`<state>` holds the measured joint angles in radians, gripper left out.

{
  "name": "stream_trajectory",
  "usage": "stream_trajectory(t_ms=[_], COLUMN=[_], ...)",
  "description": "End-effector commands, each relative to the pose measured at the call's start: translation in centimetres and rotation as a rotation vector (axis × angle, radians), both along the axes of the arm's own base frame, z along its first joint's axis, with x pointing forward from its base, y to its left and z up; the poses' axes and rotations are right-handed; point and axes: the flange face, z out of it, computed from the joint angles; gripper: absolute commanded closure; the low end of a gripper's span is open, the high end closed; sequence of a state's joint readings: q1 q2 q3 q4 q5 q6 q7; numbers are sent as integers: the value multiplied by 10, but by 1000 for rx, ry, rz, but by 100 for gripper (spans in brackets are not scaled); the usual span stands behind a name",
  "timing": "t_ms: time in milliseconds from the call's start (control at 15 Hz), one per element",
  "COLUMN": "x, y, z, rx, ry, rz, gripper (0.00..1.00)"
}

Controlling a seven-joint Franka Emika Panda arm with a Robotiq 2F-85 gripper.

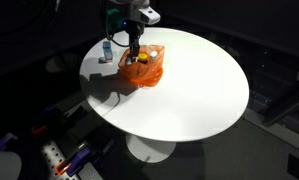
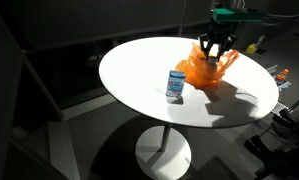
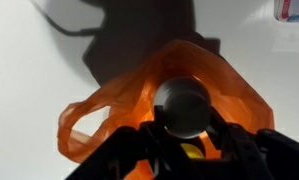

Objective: Pick up the white medicine bottle from the table and put it in the orange plastic bag

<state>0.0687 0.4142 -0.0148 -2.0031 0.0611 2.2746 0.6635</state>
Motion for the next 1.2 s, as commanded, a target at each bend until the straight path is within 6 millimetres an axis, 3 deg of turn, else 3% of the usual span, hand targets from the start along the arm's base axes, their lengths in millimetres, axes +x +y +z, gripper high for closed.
stream_trajectory(t_ms=[0,67,200,333,533,600,1133], x=[7,7,4,1,-4,-5,-29], y=[4,5,7,12,20,23,41], z=[0,-1,3,9,20,24,78], rx=[11,11,9,8,12,16,54], ry=[13,14,9,5,-5,-7,59], rz=[20,24,34,48,74,84,272], gripper=[81,81,29,25,4,0,0])
